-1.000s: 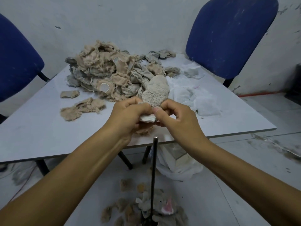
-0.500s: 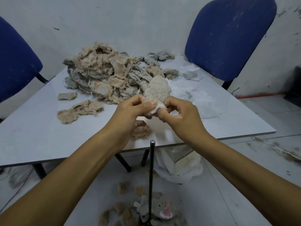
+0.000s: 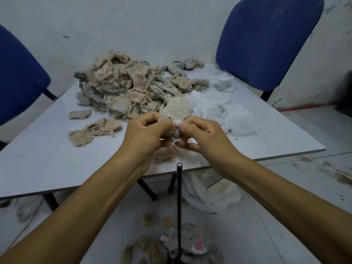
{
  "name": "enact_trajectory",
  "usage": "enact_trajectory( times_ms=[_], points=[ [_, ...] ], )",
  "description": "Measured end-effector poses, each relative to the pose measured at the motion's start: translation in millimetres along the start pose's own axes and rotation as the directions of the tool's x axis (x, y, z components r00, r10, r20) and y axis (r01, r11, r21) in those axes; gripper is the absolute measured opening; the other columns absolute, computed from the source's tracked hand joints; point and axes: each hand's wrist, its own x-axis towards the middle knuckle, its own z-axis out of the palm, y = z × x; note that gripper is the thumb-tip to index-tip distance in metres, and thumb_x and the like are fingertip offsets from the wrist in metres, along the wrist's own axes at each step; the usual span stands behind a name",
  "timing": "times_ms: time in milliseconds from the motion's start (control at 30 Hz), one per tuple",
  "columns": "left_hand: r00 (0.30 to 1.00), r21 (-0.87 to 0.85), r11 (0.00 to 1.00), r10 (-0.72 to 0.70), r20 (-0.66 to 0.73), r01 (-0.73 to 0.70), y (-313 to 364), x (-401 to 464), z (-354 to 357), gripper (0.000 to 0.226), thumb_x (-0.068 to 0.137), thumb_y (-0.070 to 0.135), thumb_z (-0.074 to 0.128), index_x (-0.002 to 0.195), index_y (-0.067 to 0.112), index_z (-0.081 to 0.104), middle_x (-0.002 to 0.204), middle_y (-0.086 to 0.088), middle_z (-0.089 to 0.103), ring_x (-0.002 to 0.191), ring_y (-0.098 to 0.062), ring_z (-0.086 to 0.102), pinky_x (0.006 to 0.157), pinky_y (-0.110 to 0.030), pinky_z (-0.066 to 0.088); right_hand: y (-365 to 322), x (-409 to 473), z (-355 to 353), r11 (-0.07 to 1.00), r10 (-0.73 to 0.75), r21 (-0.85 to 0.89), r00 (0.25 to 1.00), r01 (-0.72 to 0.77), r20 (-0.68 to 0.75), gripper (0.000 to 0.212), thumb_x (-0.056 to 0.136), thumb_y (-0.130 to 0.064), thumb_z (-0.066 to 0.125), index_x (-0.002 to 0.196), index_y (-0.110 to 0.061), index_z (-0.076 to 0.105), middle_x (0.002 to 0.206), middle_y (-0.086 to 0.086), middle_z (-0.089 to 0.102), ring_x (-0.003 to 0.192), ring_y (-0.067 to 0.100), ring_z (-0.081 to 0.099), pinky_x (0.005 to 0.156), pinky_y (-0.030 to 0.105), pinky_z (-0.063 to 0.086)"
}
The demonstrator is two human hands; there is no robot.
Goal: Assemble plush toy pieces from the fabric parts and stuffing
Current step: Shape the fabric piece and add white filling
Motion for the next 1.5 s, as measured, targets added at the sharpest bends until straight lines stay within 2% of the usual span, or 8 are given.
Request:
enact_trajectory(
  times_ms=[233,333,533,833,1000,1267,1367,1500],
  points=[
    [0.980,0.127,0.990,0.041,0.192,-0.066,-5,1,-4,0.007,0.077,0.023,0.073,0.077,0.019,0.066,0.078,-0.002,0.065,0.072,-0.011,0.060,0.066,-0.028,0.047,4,3,-5,0.998,0.022,0.067,0.990,-0.013,-0.136,0.019,0.091,-0.011,0.068,0.074,-0.005,0.066,0.066,0.008,0.063,0.065,0.016,0.062,0.086,0.047,0.059],
    [0.968,0.246,0.947,0.160,0.193,-0.206,-2,1,-4,0.026,0.078,0.031,0.071,0.086,0.007,0.063,0.079,-0.017,0.056,0.069,-0.015,0.052,0.064,-0.031,0.045,6,5,-5,0.999,-0.040,0.013,0.982,0.043,-0.186,0.025,0.089,-0.009,0.069,0.065,-0.013,0.063,0.060,0.007,0.061,0.058,0.013,0.059,0.066,0.031,0.055],
    [0.940,0.386,0.860,0.280,0.193,-0.335,5,-4,2,0.014,0.082,0.035,0.068,0.077,0.022,0.070,0.081,-0.004,0.068,0.076,-0.022,0.064,0.065,-0.035,0.051,6,14,-4,0.999,-0.041,0.004,0.958,0.044,-0.284,0.033,0.086,0.000,0.064,0.057,-0.012,0.053,0.045,-0.002,0.051,0.046,0.010,0.051,0.057,0.030,0.053],
    [0.999,0.051,0.999,0.010,0.044,-0.012,3,7,-5,0.037,0.081,0.001,0.072,0.051,0.021,0.062,0.059,-0.002,0.061,0.058,-0.012,0.060,0.057,-0.024,0.052,-2,-2,10,0.999,-0.009,-0.041,0.991,0.004,-0.132,0.029,0.091,-0.022,0.065,0.066,-0.016,0.053,0.061,-0.001,0.044,0.065,0.015,0.048,0.081,0.058,0.057],
    [0.997,0.086,0.994,0.065,-0.027,-0.063,-3,7,3,0.023,0.079,0.002,0.074,0.060,0.011,0.064,0.063,-0.008,0.067,0.058,-0.014,0.064,0.054,-0.024,0.053,3,-9,14,0.930,-0.201,-0.348,0.958,0.121,-0.204,0.026,0.088,-0.029,0.069,0.072,-0.014,0.055,0.054,-0.013,0.045,0.053,0.001,0.041,0.050,0.015,0.036],
    [0.954,0.099,0.994,0.003,0.299,-0.034,4,11,-10,0.010,0.083,0.024,0.071,0.073,0.023,0.071,0.083,-0.003,0.073,0.082,-0.015,0.068,0.067,-0.024,0.055,-7,4,-14,0.876,-0.270,-0.459,0.940,0.149,-0.209,0.025,0.089,-0.024,0.070,0.073,-0.006,0.061,0.060,0.008,0.063,0.054,0.011,0.059,0.055,0.025,0.043],
    [0.968,0.110,0.994,-0.027,0.251,0.000,9,11,-6,0.017,0.079,0.021,0.075,0.063,0.023,0.067,0.077,-0.004,0.071,0.077,-0.014,0.067,0.060,-0.024,0.054,-8,8,-14,0.889,-0.255,-0.434,0.946,0.148,-0.199,0.025,0.088,-0.021,0.070,0.073,-0.005,0.060,0.060,0.011,0.062,0.059,0.023,0.062,0.057,0.033,0.046],
    [0.963,-0.110,0.962,-0.236,0.133,0.251,9,13,7,0.035,0.078,0.001,0.064,0.048,0.020,0.059,0.061,-0.003,0.061,0.054,-0.014,0.060,0.048,-0.023,0.048,-6,4,-8,0.880,-0.289,-0.437,0.939,0.185,-0.185,0.025,0.090,-0.021,0.068,0.075,-0.004,0.059,0.063,0.015,0.060,0.065,0.031,0.060,0.063,0.037,0.045]
  ],
)
